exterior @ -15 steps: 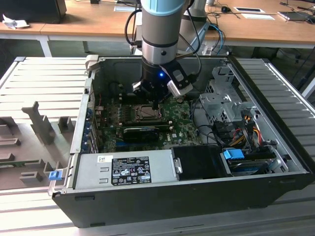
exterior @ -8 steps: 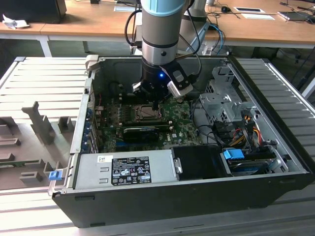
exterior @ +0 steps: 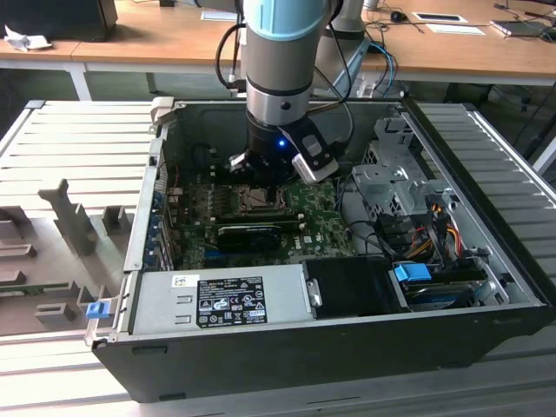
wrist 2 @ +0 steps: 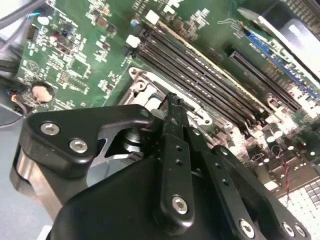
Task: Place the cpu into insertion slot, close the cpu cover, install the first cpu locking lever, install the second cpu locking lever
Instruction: 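Install the second cpu locking lever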
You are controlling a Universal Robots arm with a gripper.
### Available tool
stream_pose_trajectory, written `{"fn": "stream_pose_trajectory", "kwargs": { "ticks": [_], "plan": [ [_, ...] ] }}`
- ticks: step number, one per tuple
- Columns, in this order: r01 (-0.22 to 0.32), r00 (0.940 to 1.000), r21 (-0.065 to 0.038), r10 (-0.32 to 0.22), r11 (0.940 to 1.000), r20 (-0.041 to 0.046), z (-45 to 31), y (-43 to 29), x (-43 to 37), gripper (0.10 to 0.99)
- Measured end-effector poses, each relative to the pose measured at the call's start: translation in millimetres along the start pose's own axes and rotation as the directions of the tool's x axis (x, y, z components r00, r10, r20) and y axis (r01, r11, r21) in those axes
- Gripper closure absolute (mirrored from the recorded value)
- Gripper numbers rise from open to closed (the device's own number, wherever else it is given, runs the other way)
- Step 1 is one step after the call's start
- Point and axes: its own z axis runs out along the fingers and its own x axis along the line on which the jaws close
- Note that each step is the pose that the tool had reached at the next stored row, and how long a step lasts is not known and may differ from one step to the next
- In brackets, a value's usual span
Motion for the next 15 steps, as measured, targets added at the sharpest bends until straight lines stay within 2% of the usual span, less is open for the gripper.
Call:
{"fn": "stream_pose_trajectory", "kwargs": {
  "ticks": [3, 8, 14, 15],
  "plan": [
    [0.000, 1.0000, 0.000, 0.000, 1.0000, -0.0001, 2.6, -1.9, 9.4, 0.980],
    [0.000, 1.0000, -0.007, 0.000, 1.0000, 0.0006, 7.7, -2.0, 26.4, 0.980],
    [0.014, 0.9999, -0.013, -0.014, 0.9998, -0.0005, 22.7, -3.3, 32.6, 0.980],
    [0.024, 0.9997, -0.026, -0.024, 0.9994, -0.0004, 24.1, -3.7, 35.1, 0.980]
  ]
}}
